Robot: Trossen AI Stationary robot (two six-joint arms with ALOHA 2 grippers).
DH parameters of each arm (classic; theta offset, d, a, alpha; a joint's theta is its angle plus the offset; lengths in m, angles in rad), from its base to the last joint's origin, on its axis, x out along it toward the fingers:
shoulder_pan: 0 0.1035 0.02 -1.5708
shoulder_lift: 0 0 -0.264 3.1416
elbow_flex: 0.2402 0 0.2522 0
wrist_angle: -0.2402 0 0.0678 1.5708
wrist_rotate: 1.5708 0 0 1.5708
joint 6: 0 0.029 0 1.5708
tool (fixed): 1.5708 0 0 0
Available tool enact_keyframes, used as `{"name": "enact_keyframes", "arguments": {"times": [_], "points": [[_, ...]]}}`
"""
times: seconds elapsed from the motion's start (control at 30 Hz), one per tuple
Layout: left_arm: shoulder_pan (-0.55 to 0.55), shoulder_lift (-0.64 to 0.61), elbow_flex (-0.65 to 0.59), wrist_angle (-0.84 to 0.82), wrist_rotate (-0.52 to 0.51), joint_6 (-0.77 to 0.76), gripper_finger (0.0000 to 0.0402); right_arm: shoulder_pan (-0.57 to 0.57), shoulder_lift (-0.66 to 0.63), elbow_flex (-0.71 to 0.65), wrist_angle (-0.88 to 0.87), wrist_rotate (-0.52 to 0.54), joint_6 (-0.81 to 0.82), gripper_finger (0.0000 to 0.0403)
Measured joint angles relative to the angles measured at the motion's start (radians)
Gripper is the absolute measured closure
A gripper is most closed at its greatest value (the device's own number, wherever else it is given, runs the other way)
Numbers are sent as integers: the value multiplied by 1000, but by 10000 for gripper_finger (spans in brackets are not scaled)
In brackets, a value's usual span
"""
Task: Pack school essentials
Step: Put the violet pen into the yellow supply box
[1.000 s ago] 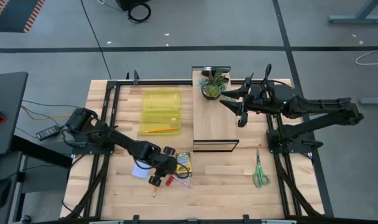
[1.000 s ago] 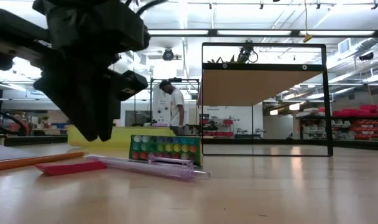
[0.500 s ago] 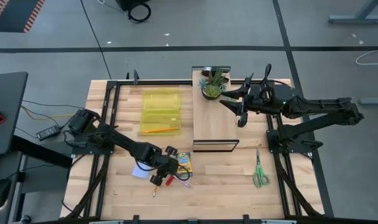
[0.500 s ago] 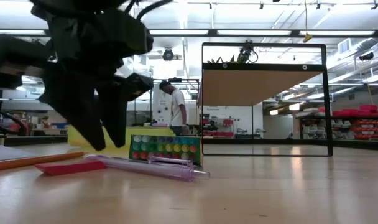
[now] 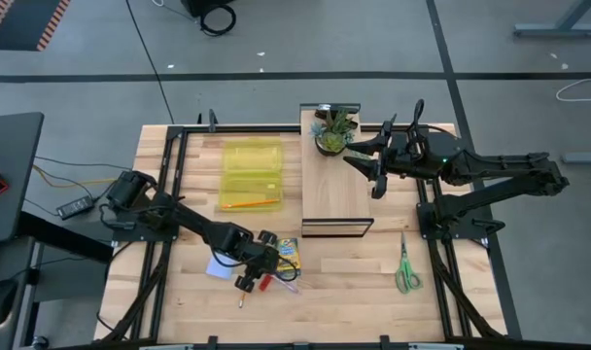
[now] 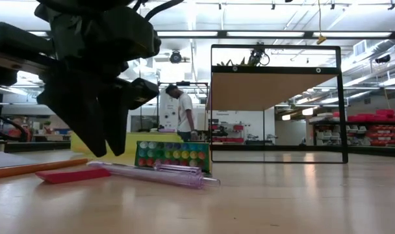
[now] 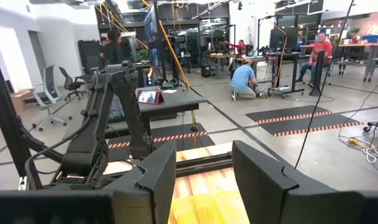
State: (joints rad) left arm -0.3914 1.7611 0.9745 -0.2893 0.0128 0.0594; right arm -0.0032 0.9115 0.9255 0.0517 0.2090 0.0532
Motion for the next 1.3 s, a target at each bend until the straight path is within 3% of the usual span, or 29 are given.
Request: {"name": "enact_keyframes", "arguments": {"times": [0.47, 0.93, 1.3], "points": [[-22, 52, 3, 7, 6, 5, 299, 0, 0, 0, 0, 0, 1, 240], [-21, 67, 3, 0, -6, -15, 381, 0, 0, 0, 0, 0, 0, 240], [-20, 46, 1, 1, -34, -14, 382, 0, 0, 0, -1, 0, -3, 240]]}}
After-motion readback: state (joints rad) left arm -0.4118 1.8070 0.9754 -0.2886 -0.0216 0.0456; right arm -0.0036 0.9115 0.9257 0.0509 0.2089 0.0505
